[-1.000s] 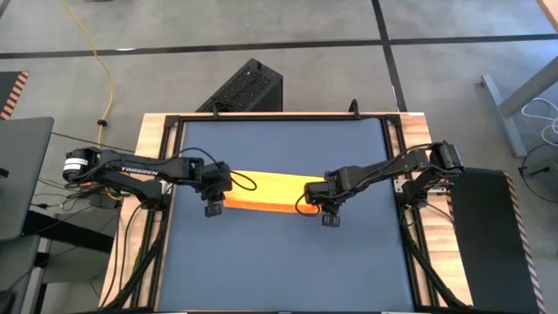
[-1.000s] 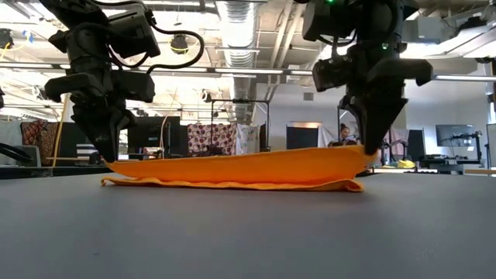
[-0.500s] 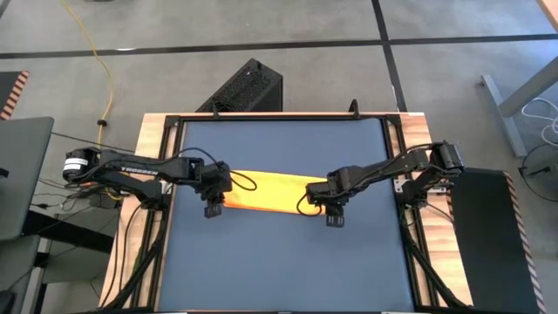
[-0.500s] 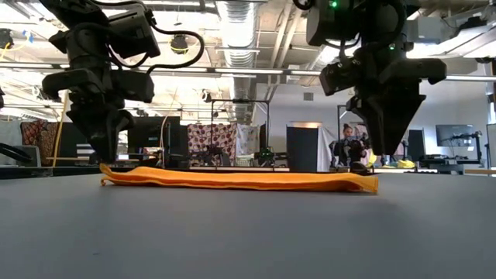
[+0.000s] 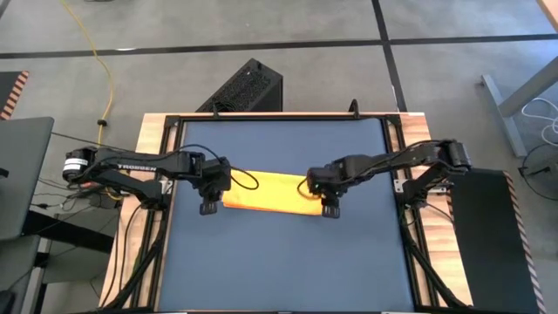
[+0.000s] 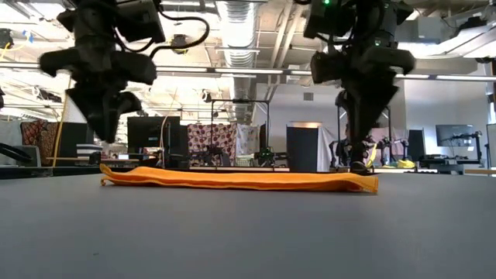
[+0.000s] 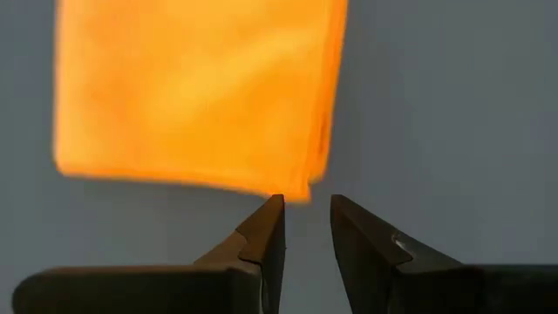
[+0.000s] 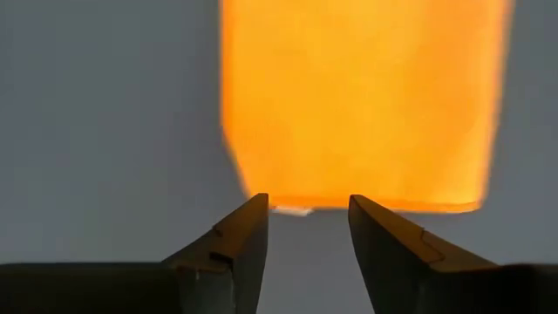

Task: Roll towel
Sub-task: Roll the yellow microfiber towel

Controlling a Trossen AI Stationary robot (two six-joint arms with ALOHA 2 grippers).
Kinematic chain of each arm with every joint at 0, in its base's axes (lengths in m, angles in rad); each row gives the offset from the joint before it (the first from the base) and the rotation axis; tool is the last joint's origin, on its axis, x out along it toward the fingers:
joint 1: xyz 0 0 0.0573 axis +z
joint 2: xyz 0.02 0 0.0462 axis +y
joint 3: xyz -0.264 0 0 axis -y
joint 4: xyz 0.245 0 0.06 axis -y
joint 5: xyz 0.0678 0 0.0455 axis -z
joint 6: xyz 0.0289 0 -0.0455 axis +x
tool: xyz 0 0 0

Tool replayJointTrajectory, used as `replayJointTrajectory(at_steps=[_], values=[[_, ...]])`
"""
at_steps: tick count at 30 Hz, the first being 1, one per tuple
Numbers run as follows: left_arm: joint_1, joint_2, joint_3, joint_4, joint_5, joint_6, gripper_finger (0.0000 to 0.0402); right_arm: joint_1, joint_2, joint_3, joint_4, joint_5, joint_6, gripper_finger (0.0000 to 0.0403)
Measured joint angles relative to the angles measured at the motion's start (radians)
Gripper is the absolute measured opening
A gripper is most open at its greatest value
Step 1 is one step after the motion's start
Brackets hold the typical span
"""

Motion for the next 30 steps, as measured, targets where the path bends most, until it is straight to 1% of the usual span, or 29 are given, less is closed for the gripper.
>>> replayJointTrajectory(at_steps=[1,3,5,6,8,10,11,13,17,21,23,25,28,30], values=[[0.010,-0.002,0.001,0.024,0.005,-0.001,0.0083,-0.021,-0.027,-0.019,0.031,0.000,0.001,0.0185],[0.047,-0.017,-0.014,0.123,0.056,-0.003,0.0083,-0.065,-0.089,-0.068,0.122,0.000,0.012,0.0185],[0.104,-0.055,-0.065,0.293,0.121,-0.012,0.0083,-0.108,-0.155,-0.134,0.242,0.000,0.034,0.0185],[0.138,-0.075,-0.095,0.387,0.131,-0.036,0.0083,-0.130,-0.186,-0.170,0.298,0.000,0.048,0.0185],[0.208,-0.103,-0.151,0.568,0.112,-0.101,0.0083,-0.169,-0.238,-0.238,0.395,0.000,0.095,0.0185],[0.265,-0.124,-0.188,0.649,0.057,-0.164,0.0083,-0.202,-0.276,-0.293,0.457,0.000,0.149,0.0185],[0.287,-0.127,-0.195,0.661,0.030,-0.188,0.0083,-0.216,-0.293,-0.315,0.475,0.000,0.177,0.0185],[0.313,-0.127,-0.198,0.657,0.013,-0.181,0.0083,-0.235,-0.312,-0.348,0.494,0.001,0.212,0.0185],[0.322,-0.089,-0.198,0.634,0.011,-0.091,0.0097,-0.248,-0.314,-0.385,0.527,0.003,0.227,0.0185],[0.326,-0.027,-0.199,0.625,-0.005,-0.058,0.0124,-0.242,-0.284,-0.385,0.541,0.002,0.201,0.0185],[0.336,0.005,-0.199,0.627,0.017,-0.058,0.0139,-0.242,-0.268,-0.385,0.539,-0.002,0.152,0.0185],[0.347,0.029,-0.199,0.624,0.043,-0.058,0.0151,-0.251,-0.248,-0.384,0.540,-0.036,0.108,0.0185],[0.358,0.060,-0.199,0.619,0.062,-0.038,0.0163,-0.298,-0.203,-0.384,0.539,-0.169,0.065,0.0185],[0.362,0.076,-0.199,0.604,0.063,-0.016,0.0166,-0.321,-0.172,-0.384,0.538,-0.177,0.033,0.0186]])
